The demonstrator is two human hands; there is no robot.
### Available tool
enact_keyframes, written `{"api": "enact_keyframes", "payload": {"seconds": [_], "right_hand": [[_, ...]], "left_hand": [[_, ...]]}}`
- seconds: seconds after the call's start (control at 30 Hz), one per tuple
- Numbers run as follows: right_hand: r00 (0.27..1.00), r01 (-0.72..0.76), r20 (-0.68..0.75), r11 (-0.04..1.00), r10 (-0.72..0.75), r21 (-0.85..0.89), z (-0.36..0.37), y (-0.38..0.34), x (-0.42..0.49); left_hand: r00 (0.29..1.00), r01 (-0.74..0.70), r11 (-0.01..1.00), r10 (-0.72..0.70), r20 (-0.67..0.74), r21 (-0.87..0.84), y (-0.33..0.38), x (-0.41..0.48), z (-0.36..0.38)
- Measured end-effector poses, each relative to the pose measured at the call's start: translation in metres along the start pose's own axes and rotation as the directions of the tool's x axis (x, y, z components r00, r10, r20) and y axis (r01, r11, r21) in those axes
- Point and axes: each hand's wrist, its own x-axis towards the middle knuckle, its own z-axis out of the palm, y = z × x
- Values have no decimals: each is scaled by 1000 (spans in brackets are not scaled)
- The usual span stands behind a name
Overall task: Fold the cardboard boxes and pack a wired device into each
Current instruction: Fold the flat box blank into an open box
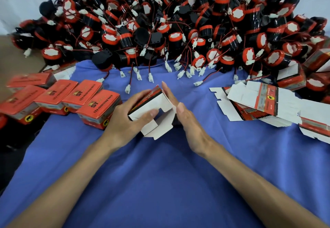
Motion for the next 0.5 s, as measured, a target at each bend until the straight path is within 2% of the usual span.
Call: {"api": "enact_keyframes", "payload": {"seconds": [0.17, 0.5], "right_hand": [[999, -25, 45, 996, 22, 81, -2, -1, 5], [996, -38, -78, 995, 45, 89, 0, -3, 10]], "left_hand": [[1000, 29, 999, -29, 0, -14, 0, 1, -1], [999, -13, 997, 10, 35, 82, -4, -1, -1]]}}
